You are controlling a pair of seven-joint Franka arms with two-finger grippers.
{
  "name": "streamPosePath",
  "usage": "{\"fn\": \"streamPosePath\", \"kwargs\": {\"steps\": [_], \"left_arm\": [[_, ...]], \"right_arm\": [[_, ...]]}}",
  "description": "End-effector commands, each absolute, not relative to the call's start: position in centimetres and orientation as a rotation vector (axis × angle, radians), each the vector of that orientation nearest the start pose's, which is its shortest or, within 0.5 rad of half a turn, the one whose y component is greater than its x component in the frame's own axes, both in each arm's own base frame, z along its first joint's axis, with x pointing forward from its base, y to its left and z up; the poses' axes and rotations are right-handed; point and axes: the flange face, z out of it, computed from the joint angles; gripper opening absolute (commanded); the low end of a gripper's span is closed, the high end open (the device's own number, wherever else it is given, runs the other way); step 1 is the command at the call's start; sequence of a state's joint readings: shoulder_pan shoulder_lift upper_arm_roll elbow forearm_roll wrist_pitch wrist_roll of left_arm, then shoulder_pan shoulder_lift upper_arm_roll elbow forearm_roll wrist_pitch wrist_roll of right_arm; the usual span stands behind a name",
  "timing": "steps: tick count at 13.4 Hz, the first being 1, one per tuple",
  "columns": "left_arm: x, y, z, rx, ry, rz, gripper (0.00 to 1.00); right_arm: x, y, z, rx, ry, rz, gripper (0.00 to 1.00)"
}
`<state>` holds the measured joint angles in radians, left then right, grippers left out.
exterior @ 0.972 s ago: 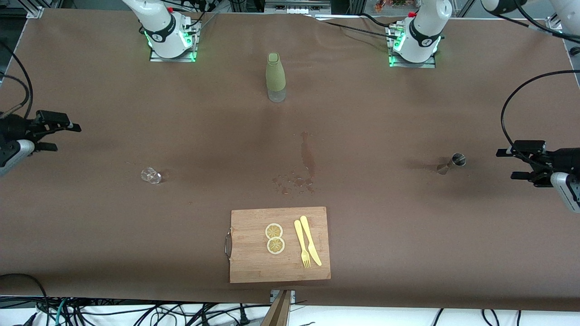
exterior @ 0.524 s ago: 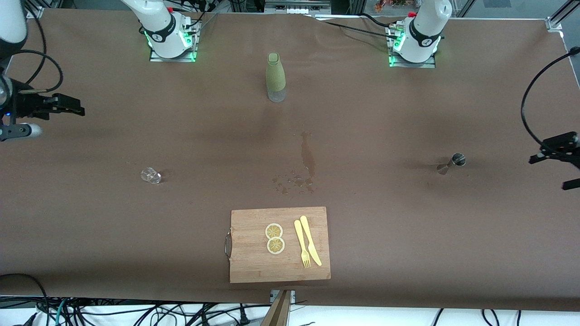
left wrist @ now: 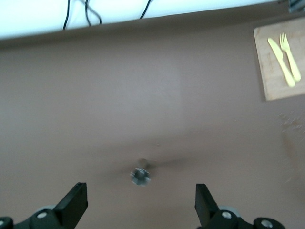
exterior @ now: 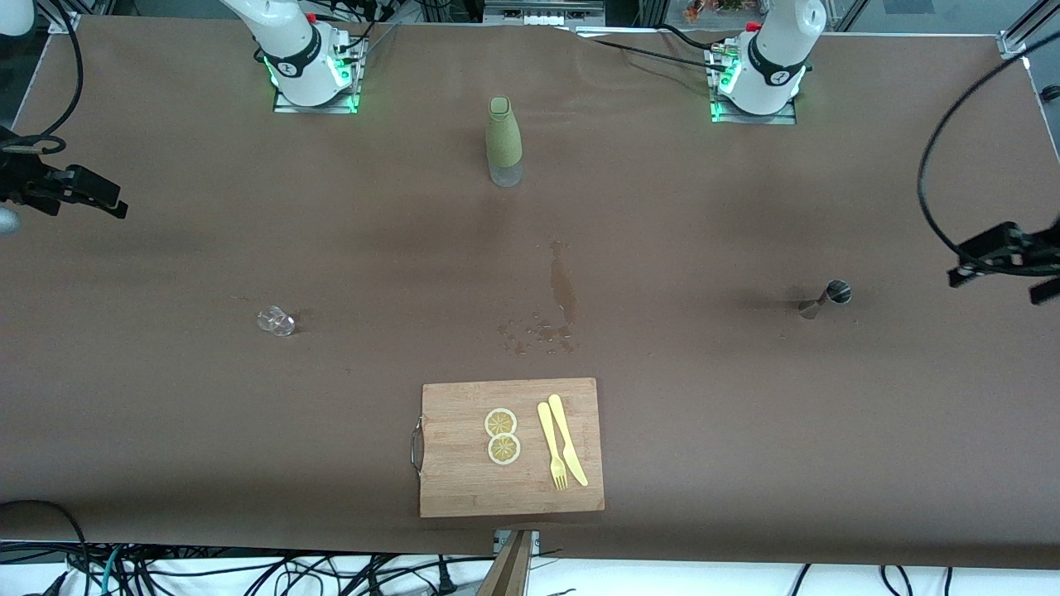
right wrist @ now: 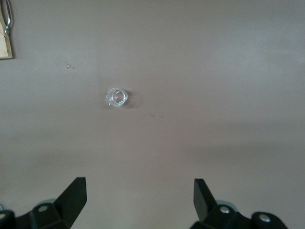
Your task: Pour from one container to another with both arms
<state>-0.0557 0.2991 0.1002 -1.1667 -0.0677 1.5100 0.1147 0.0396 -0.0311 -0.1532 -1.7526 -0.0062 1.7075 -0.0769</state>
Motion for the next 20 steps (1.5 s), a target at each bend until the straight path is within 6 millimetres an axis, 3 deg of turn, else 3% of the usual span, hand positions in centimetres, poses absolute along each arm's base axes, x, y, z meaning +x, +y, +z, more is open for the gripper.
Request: {"fn": "streamPosePath", "kwargs": {"steps": [1,3,7,20], "left_arm": [[60.5,1.2,63.9,-3.166,-0.126,-0.044,1.00],[59.7,1.5,64.5,-3.170,-0.137,-0.008,1.00],[58.5,-1.2,63.9,-3.186,-0.071,0.081,1.00],[59.4,-1.8,62.8,-3.174,-0.074,0.105,1.00]], "right_arm": [[54.6,-5.9,58.0,-3.145,0.058,-0.006,1.00],[54.8,-5.7,58.4,-3.141,0.057,0.008,1.00],[54.8,-5.6,58.9,-3.142,0.057,0.042,1.00],[55.0,-5.3,58.9,-3.141,0.052,0.053,1.00]]}}
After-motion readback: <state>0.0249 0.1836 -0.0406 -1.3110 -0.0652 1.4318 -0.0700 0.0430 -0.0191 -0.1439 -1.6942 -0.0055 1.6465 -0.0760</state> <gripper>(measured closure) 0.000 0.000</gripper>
